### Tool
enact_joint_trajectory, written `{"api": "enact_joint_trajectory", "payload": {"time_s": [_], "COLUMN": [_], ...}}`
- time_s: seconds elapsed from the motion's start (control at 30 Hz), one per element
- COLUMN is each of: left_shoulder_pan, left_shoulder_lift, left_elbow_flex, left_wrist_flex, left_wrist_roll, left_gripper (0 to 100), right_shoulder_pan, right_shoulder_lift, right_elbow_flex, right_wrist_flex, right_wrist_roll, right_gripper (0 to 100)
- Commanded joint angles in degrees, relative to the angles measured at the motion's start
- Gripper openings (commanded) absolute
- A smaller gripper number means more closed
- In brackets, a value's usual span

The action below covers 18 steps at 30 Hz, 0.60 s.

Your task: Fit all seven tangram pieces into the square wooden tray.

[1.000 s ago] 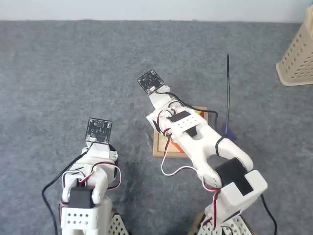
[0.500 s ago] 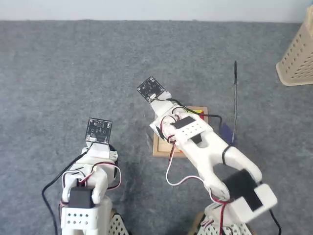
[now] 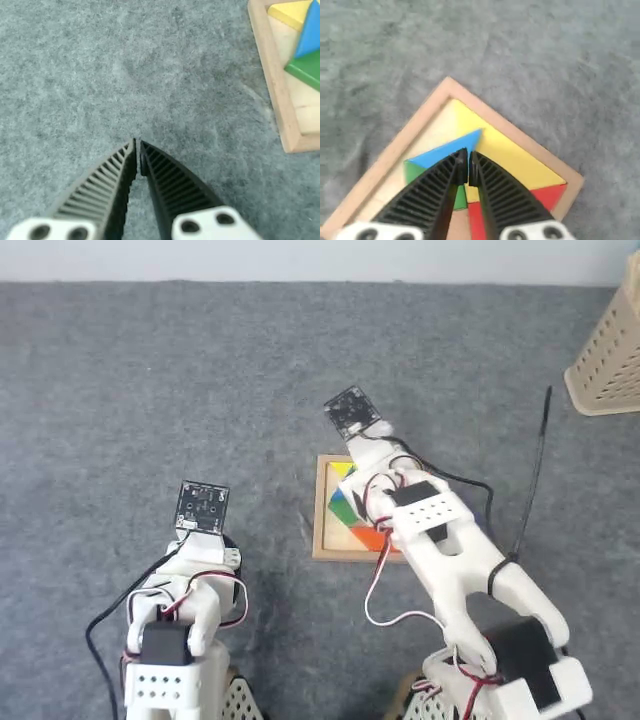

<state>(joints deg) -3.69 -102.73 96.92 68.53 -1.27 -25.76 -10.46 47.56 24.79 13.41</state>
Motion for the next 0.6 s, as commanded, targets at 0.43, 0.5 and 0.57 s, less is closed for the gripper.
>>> {"api": "enact_joint_trajectory", "payload": {"time_s": [0.43, 0.5, 0.57], "left_shoulder_pan": [-0.3, -0.3, -0.3], "left_shoulder_lift": [-0.2, -0.2, -0.2], "left_elbow_flex": [-0.3, -0.3, -0.3], "left_wrist_flex": [0.3, 0.3, 0.3], "left_wrist_roll": [0.5, 0.5, 0.5], "left_gripper": [1, 1, 1], "right_shoulder_pan": [-0.6, -0.6, -0.6], "right_shoulder_lift": [6.5, 6.5, 6.5], "right_elbow_flex": [-1.6, -1.8, -1.8], "right_wrist_flex": [-4.5, -4.5, -4.5], "right_wrist_roll": [1.2, 1.2, 1.2], "right_gripper": [0.6, 0.6, 0.6]}}
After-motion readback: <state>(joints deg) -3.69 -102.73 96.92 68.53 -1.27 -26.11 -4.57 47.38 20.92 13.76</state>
